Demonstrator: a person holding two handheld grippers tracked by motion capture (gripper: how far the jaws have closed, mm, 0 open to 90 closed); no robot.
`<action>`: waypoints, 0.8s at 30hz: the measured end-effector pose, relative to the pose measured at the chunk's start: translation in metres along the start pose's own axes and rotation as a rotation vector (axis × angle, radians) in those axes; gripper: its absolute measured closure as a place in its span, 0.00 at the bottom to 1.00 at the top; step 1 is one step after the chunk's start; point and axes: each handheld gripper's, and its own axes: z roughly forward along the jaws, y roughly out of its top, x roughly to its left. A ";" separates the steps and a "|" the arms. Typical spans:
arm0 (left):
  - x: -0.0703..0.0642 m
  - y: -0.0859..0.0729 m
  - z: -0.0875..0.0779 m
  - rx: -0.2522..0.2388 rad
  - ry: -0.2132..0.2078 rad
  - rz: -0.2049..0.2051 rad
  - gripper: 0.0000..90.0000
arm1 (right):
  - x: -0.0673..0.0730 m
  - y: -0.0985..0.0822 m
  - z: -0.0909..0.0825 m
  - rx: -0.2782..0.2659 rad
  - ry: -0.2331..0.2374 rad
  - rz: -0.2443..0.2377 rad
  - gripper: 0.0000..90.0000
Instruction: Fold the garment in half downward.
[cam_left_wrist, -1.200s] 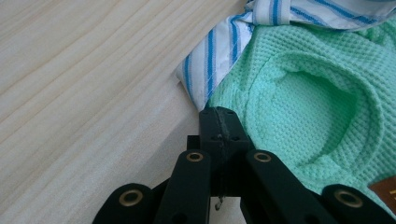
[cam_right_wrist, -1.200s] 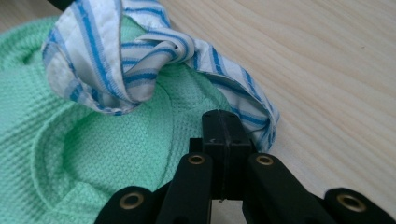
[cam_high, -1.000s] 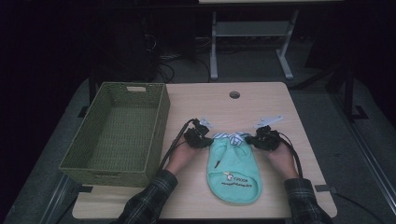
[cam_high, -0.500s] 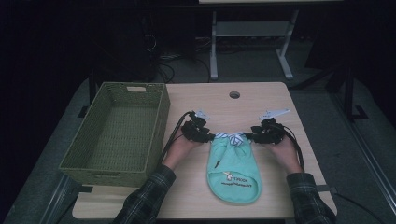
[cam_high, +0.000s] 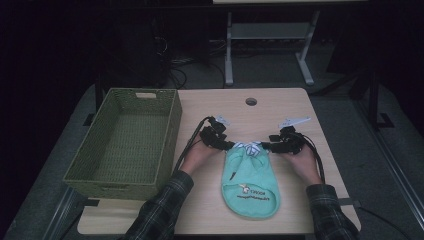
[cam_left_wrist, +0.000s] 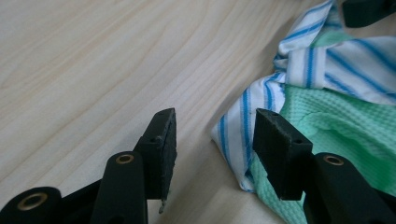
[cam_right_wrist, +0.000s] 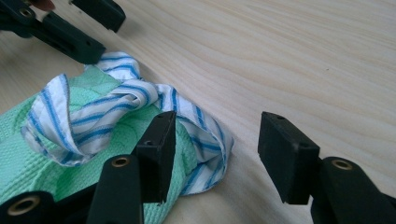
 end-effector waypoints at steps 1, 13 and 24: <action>0.000 0.000 0.003 0.010 -0.004 0.000 0.54 | 0.000 0.000 0.001 0.001 -0.001 -0.004 0.52; -0.007 -0.002 0.009 0.039 0.025 0.053 0.54 | 0.003 -0.005 0.015 0.056 0.009 -0.025 0.54; -0.013 -0.003 0.008 0.033 0.007 0.060 0.71 | 0.010 -0.011 0.013 0.052 -0.010 -0.092 0.76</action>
